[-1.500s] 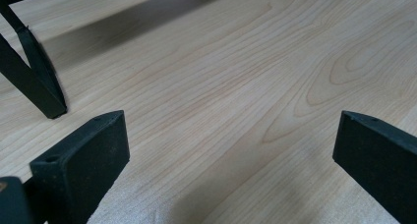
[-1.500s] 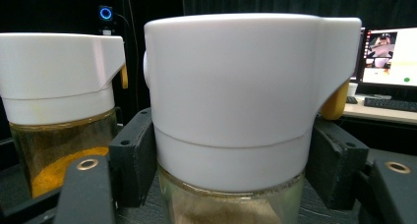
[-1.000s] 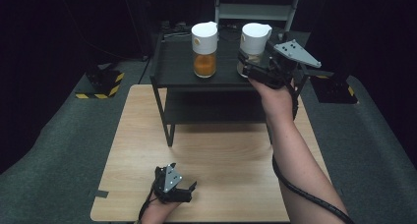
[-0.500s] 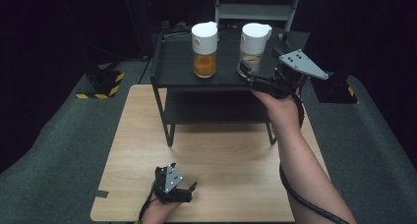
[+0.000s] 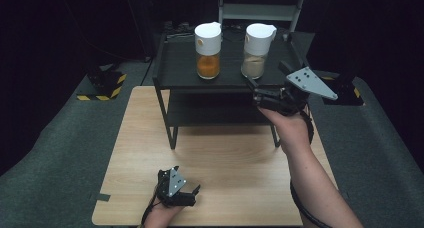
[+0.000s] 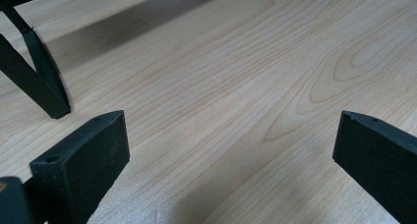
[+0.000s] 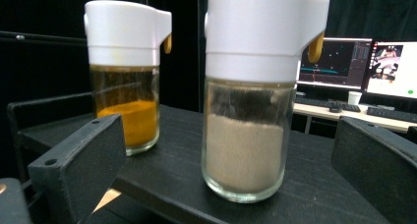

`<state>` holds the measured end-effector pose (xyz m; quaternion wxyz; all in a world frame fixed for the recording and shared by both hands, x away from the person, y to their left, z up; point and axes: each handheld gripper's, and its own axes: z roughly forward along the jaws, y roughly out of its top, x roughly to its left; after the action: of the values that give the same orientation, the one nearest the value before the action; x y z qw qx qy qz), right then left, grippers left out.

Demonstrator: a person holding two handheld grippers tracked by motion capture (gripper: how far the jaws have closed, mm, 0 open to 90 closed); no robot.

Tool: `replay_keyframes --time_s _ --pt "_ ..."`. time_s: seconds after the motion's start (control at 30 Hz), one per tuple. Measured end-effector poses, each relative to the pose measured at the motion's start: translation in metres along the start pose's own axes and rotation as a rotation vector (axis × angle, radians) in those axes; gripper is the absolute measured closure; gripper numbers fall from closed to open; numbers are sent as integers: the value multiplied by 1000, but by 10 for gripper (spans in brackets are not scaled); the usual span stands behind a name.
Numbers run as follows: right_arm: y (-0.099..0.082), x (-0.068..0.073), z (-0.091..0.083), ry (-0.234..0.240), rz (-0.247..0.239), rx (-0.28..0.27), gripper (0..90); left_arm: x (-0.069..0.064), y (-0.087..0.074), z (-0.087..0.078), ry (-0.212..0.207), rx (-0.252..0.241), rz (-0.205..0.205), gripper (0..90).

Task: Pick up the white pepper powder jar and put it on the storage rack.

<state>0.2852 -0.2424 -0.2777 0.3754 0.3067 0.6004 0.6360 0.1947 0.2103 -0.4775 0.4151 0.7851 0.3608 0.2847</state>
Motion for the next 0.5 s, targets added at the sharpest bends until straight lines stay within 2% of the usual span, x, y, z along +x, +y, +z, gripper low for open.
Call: replay_keyframes --time_s 0.23,0.5 --pt "-9 2 -11 3 -24 3 0 0 0 0 -1 1 1 7" --pt "-23 5 -24 9 -61 32 0 0 0 0 -3 0 -1 7"
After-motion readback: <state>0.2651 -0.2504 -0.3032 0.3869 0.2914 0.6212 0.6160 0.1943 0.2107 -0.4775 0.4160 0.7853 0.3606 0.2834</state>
